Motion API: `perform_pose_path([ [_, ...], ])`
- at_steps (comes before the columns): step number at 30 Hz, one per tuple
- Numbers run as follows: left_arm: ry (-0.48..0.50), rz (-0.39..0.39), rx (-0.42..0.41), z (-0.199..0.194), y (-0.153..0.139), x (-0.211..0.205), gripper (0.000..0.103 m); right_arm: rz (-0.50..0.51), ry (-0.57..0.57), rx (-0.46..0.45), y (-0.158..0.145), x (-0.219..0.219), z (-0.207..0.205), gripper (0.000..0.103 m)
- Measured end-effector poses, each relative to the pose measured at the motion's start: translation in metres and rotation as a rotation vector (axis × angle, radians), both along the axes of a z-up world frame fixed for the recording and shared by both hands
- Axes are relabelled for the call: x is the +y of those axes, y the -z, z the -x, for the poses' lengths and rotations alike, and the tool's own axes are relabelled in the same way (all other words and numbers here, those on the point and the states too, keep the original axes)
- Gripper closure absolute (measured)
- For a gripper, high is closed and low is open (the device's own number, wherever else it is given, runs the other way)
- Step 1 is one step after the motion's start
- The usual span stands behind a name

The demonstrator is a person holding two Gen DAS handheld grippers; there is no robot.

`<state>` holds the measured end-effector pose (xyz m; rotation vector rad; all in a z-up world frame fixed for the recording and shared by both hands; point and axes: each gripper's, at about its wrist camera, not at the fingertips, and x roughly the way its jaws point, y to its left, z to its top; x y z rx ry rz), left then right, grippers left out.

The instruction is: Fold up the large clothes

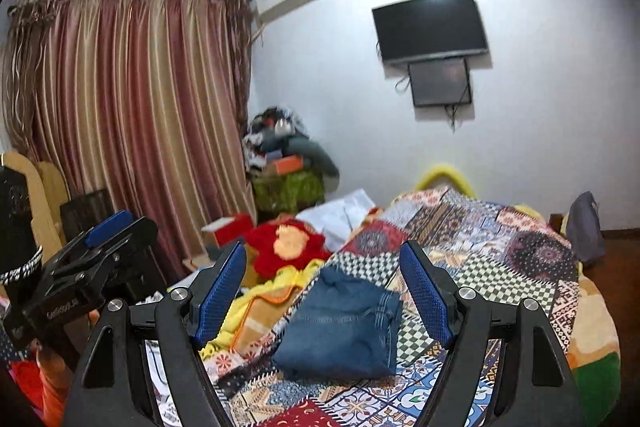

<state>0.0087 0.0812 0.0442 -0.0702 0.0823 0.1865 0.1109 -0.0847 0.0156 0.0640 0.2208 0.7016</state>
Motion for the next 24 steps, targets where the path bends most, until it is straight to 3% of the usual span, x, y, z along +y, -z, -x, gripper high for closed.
perform_pose_path([
  [3, -0.012, -0.01, 0.0, 0.004, 0.002, -0.005, 0.007, 0.011, 0.022, -0.02, -0.001, -0.001, 0.013, 0.025],
  [6, -0.009, -0.003, 0.012, 0.005, 0.006, -0.006, 0.0, 0.012, 0.055, -0.03, 0.0, -0.002, 0.022, 0.008],
  [10, 0.006, 0.012, 0.038, 0.005, 0.01, -0.006, 0.0, 0.027, 0.115, -0.068, 0.003, -0.003, 0.03, 0.001],
  [24, 0.005, 0.034, 0.079, -0.002, 0.021, -0.004, 0.0, 0.048, 0.119, -0.039, 0.01, 0.0, 0.018, 0.0],
])
